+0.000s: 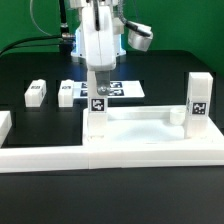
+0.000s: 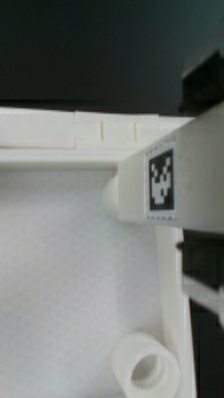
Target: Assemble desk
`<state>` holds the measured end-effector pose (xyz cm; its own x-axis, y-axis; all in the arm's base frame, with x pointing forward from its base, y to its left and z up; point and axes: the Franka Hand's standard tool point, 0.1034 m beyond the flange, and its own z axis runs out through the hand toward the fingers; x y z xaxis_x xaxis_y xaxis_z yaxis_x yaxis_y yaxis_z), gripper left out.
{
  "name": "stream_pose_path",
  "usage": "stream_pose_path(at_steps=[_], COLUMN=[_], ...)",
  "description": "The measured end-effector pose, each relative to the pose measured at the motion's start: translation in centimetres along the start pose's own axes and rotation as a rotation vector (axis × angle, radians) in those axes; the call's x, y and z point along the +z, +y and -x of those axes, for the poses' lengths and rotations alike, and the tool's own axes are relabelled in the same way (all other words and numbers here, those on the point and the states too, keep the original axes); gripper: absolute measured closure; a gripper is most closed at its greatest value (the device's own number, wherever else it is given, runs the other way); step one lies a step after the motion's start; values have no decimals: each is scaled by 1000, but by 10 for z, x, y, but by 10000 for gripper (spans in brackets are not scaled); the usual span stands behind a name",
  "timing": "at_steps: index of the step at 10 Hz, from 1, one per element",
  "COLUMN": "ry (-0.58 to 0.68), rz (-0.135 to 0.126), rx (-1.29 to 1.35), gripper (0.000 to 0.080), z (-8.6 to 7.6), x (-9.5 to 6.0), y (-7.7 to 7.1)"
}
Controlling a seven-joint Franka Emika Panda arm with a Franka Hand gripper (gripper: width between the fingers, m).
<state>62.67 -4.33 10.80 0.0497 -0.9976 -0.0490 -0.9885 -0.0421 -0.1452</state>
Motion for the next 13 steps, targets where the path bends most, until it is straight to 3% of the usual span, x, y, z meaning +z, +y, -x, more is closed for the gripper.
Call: stream_pose_path(at_steps=[1, 2, 3, 8, 9, 10, 11, 12, 13], ry=[-1, -1, -12, -18, -26, -28, -27, -27, -26], rz=[-3, -4, 8, 13, 43, 52, 53, 54, 54], rx=[-174, -329, -535, -928, -1171, -1207, -1181, -1165, -1162], gripper=[316, 188, 161, 151, 151, 151, 280, 280, 418], z=[-3, -8, -6, -6, -5, -3, -4, -4, -4], x=[-1, -1, -2, -2, -3, -4, -3, -3, -3], y=[0, 0, 3, 5, 5, 2, 2, 2, 3])
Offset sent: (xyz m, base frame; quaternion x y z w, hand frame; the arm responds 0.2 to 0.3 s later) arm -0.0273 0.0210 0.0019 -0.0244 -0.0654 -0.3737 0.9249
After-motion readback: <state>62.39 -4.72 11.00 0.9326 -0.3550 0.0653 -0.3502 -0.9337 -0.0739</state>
